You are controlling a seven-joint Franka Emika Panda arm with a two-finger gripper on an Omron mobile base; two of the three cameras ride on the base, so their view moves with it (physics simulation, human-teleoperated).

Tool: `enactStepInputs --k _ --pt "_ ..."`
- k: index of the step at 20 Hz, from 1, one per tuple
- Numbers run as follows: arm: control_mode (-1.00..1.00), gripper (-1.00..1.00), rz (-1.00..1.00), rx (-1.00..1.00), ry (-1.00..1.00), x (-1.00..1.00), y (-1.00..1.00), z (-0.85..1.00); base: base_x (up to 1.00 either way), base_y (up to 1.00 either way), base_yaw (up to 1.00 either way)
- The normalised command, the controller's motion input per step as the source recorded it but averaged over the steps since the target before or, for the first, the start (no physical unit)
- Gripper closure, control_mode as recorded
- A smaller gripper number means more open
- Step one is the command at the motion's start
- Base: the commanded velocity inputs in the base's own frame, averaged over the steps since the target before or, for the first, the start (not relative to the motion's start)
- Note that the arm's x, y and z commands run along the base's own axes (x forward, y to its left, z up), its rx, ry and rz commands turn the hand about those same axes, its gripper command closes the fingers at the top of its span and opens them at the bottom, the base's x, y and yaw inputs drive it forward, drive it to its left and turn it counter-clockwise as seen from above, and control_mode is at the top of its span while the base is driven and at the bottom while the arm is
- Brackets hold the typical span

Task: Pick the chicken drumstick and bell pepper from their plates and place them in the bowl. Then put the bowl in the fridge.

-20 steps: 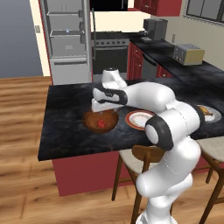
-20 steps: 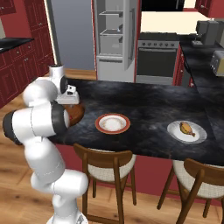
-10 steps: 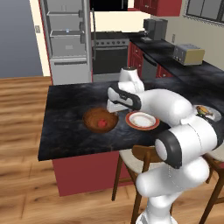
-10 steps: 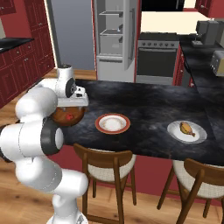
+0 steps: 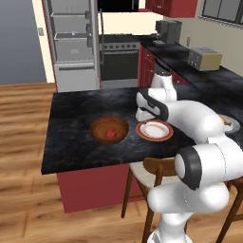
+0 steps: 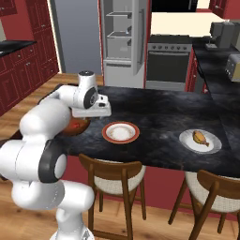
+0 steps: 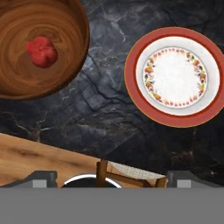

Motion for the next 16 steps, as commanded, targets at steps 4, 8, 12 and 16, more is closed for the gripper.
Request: enactStepInputs --k 4,8,12,16 --pt "-1.0 -1.0 0.01 0.0 0.0 -0.05 -0.8 0.0 0.0 0.0 0.0" --pt "-1.0 -1.0 0.04 0.0 0.0 0.0 -0.84 0.0 0.0 0.0 0.0" --pt "-1.0 -1.0 0.02 0.0 0.0 0.0 -0.86 0.0 0.0 0.0 0.0" --pt "-1.0 -1.0 0.01 0.0 0.02 0.0 -0.87 0.0 0.0 0.0 0.0"
